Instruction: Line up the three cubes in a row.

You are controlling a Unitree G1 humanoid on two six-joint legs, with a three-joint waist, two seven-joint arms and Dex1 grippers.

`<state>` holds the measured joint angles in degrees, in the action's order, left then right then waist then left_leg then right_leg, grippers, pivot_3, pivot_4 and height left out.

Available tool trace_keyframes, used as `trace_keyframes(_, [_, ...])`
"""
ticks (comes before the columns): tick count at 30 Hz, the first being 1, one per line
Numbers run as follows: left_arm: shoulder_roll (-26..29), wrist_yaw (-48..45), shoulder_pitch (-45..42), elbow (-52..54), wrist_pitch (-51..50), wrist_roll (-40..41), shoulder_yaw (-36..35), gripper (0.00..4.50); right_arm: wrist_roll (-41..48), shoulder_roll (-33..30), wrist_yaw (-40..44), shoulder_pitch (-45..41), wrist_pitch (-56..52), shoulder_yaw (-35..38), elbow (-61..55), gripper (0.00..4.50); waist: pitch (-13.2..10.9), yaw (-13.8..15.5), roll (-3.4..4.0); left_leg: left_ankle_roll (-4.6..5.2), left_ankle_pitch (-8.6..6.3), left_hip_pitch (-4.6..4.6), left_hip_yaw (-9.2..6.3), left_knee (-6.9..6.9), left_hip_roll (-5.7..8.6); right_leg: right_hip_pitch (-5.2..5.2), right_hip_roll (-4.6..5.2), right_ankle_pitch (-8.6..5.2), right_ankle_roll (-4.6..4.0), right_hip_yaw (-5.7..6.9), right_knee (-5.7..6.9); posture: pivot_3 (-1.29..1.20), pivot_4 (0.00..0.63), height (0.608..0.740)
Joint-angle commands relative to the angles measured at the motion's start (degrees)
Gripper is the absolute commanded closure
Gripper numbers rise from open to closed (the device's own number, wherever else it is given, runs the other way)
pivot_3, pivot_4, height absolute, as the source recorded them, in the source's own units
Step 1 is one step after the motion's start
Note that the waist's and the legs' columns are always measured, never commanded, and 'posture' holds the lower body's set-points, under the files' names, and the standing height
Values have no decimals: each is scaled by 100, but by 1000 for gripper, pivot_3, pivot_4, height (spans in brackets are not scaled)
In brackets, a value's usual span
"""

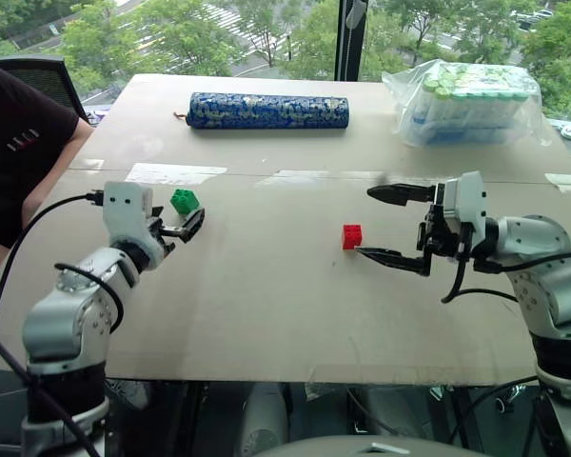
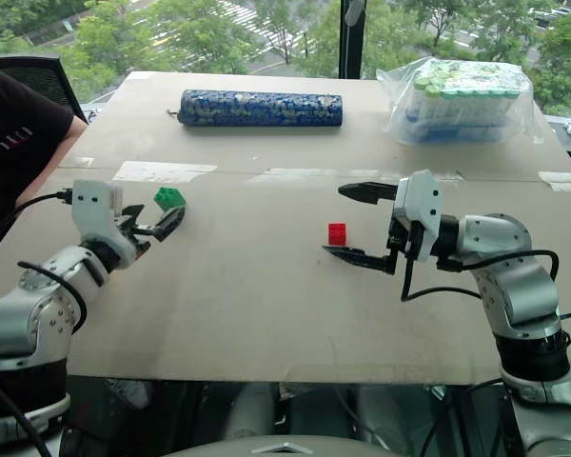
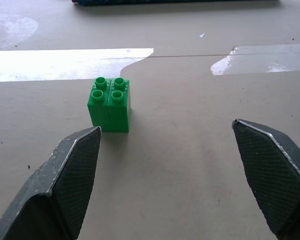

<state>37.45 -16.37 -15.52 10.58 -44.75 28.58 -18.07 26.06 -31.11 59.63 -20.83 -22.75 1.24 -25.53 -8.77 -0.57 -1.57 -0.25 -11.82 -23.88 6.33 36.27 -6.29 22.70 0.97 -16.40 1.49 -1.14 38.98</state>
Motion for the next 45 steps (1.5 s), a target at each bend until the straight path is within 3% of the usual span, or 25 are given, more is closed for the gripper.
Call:
trace_keyframes(1, [302, -367, -828, -1084, 293, -413, 331, 191, 160, -65, -449, 122, -197, 117, -660, 36, -2, -9, -5, 0, 0, 0, -3, 0, 0, 0, -2, 0, 0, 2, -2, 0, 150, 740])
trace_keyframes(10, [434, -1274, -2182, -3685, 1083, -1296, 1141, 191, 217, -314, -1101, 477, -450, 188, -1262, 36, -6, 2, -12, 0, 0, -10, -2, -1, 1, 7, -2, -1, 0, 4, -6, 0, 150, 740])
trace_keyframes(13, [400, -1432, -2382, -4040, 1259, -1420, 1217, 1019, 225, -355, -1305, 608, -506, 226, -1435, 0, -9, -2, -18, 0, 0, -20, -3, 0, 1, 12, -2, -1, 1, 4, -7, 0, 150, 740])
trace_keyframes(18, [394, -1774, -2452, -4212, 1469, -1543, 1268, 3208, 299, -458, -1509, 890, -552, 334, -1669, 0, -9, 16, -20, -1, 1, -78, -27, 21, 1, 50, -2, 0, 2, 25, 0, 0, 150, 740])
trace_keyframes(21, [380, -2371, -2420, -3988, 1543, -1274, 1151, 3192, 416, -508, -1565, 1119, -539, 478, -1741, 0, -8, 23, -21, -1, 1, -86, -31, 25, 2, 52, -2, 1, 2, 31, 0, 0, 150, 740])
trace_keyframes(24, [420, -3751, -2240, -3334, 2284, -1038, 1402, 3192, 721, -628, -1360, 1592, -495, 853, -1657, 0, -8, 64, -21, -2, 2, -91, -36, 26, 2, 51, -1, 0, 2, 39, -3, 0, 150, 740])
trace_keyframes(28, [473, -5597, -2176, -2732, 2443, -761, 2031, 3192, 1241, -992, -833, 2047, -483, 1370, -1561, 0, -8, 128, -20, -16, 10, -89, -34, 31, 3, 48, -1, 0, 2, 37, -3, 0, 150, 740])
trace_keyframes(30, [387, -6163, -2287, -2866, 2946, -1047, 2455, 3192, 1354, -1161, -642, 2229, -457, 1594, -1486, 0, -6, 130, -17, -2, 2, -83, -37, 34, 4, 44, -2, 1, 2, 37, 1, 0, 150, 740])
trace_keyframes(36, [-400, -6600, -3299, -4432, 4364, -2055, 3416, 3192, 1434, -1310, -350, 2705, -153, 2146, -1424, 0, -5, 145, -15, 1, 0, -82, -56, 49, 3, 33, -10, 0, 2, 39, 3, 0, 150, 740])
trace_keyframes(45, [-1008, -6767, -4087, -6081, 5350, -2696, 3601, 3192, 1481, -1266, -655, 3136, -118, 2317, -1772, 0, -6, 127, -15, 5, -1, -95, -111, 75, 18, 24, -22, 0, 7, 38, -2, 0, 150, 740])
